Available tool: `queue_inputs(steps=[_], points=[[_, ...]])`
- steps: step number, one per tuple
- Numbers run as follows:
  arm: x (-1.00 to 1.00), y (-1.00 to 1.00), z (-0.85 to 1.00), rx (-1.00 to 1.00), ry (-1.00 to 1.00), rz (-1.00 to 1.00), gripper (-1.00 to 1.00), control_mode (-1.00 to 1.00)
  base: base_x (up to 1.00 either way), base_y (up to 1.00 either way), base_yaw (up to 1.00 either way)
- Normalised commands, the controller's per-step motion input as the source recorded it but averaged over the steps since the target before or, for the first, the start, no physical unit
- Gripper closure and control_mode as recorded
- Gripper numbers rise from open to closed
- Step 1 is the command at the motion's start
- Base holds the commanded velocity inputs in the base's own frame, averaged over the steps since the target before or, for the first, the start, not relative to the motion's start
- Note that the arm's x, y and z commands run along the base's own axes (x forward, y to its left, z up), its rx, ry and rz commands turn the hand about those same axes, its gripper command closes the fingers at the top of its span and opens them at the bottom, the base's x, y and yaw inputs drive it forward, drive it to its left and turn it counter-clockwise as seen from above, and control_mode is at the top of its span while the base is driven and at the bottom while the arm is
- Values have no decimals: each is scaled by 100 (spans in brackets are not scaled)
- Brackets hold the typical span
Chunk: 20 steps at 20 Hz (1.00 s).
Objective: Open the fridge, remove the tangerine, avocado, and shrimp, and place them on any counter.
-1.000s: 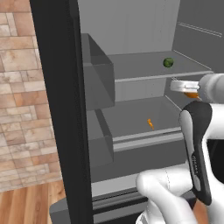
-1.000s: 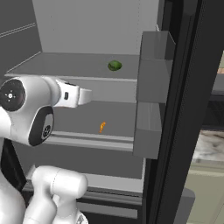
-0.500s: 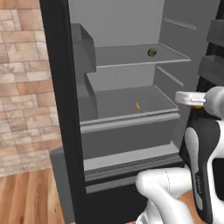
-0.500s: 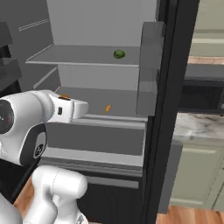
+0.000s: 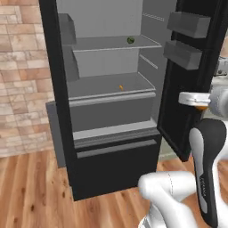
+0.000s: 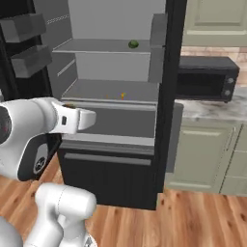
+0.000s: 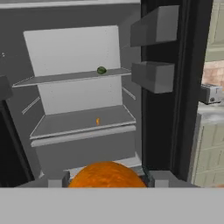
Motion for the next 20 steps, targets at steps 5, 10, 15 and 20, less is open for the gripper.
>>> queue_inputs(steps=[5,10,15,20], points=[[0,0,0,0,0,0,100,100,-1,-100,-2],[0,0,0,0,0,0,100,100,55,-100,0],[0,0,0,0,0,0,100,100,63,-100,0],[0,0,0,0,0,0,100,100,97,-100,0]])
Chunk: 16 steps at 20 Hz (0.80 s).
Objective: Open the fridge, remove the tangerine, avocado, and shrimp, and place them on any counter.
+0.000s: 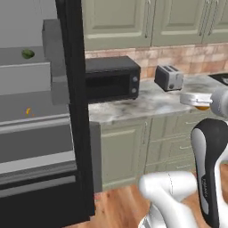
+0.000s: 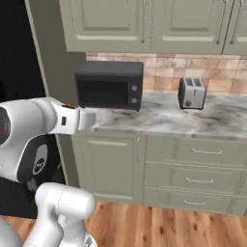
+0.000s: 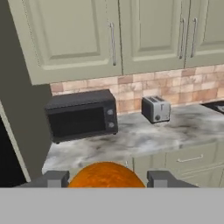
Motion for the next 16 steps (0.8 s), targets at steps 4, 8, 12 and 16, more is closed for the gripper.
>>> queue_inputs(steps=[4,8,12,16], points=[[0,0,0,0,0,0,100,100,100,-92,8],[0,0,0,0,0,0,100,100,100,-77,14],[0,0,0,0,0,0,100,100,100,-45,14],[5,0,-18,0,7,5,100,-100,62,-6,12]])
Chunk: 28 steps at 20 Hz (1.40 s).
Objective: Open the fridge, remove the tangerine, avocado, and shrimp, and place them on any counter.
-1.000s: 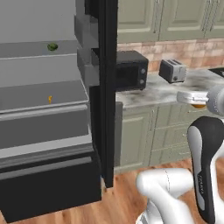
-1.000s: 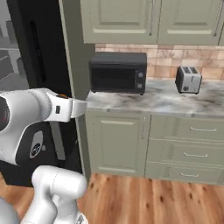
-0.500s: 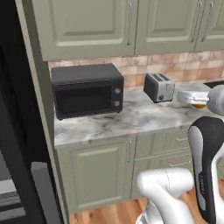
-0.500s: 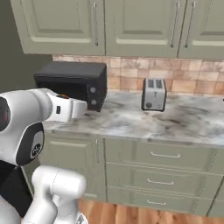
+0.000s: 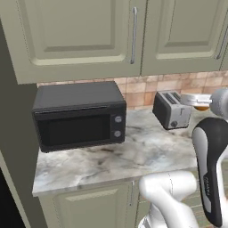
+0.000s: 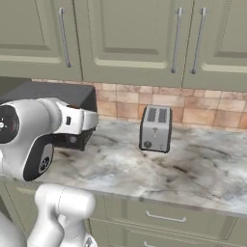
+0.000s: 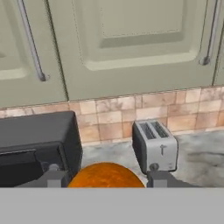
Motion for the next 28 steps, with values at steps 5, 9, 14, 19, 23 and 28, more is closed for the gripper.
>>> queue_inputs(steps=[5,9,14,19,23,28], points=[[30,0,-100,0,32,17,100,-100,0,0,0],[96,0,-100,0,31,7,100,-100,0,0,0],[100,0,-100,0,20,4,100,-100,0,0,0],[100,0,-98,3,11,2,100,-100,0,0,0],[81,0,-79,2,1,1,100,-100,0,0,0],[76,0,-64,0,0,0,100,-100,0,0,0]])
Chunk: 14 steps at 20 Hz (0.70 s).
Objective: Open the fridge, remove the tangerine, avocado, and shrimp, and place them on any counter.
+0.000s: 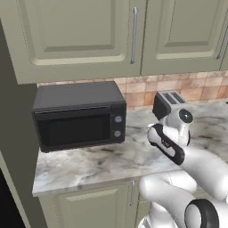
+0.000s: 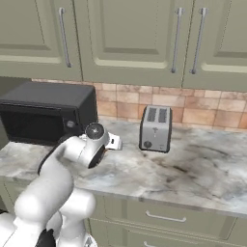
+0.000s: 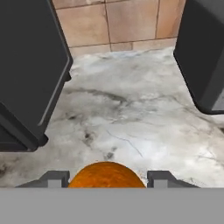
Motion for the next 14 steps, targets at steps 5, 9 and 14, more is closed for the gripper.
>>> queue_inputs(steps=[5,9,14], points=[[61,0,-40,0,1,0,-100,-100,0,0,0],[54,1,-29,-1,3,0,-100,-100,0,0,0],[46,0,-7,0,0,0,-100,-100,0,0,0]])
